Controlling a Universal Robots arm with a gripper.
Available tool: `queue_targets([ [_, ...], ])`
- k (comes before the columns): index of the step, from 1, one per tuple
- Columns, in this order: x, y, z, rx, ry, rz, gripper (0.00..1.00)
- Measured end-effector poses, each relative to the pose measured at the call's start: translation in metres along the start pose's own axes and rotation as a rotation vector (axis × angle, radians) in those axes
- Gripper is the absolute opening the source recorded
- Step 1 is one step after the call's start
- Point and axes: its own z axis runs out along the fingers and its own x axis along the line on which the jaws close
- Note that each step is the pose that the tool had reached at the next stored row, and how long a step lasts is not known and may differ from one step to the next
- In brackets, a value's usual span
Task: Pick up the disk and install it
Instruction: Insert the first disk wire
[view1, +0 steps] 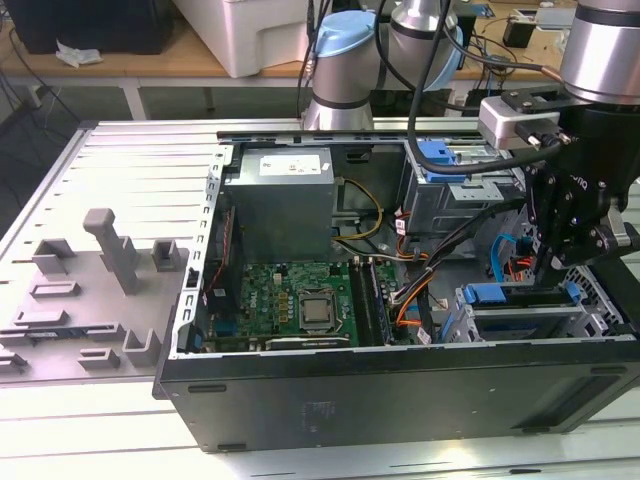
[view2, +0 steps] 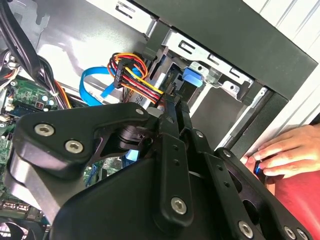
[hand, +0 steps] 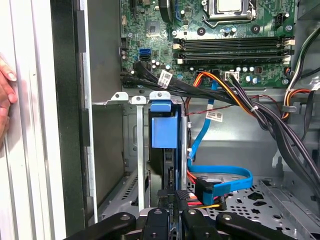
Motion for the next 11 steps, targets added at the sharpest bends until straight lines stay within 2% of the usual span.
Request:
queue_targets([
  [11,0.0,0.0,0.0002,0.0003,-0.0045,-0.002,0.17],
])
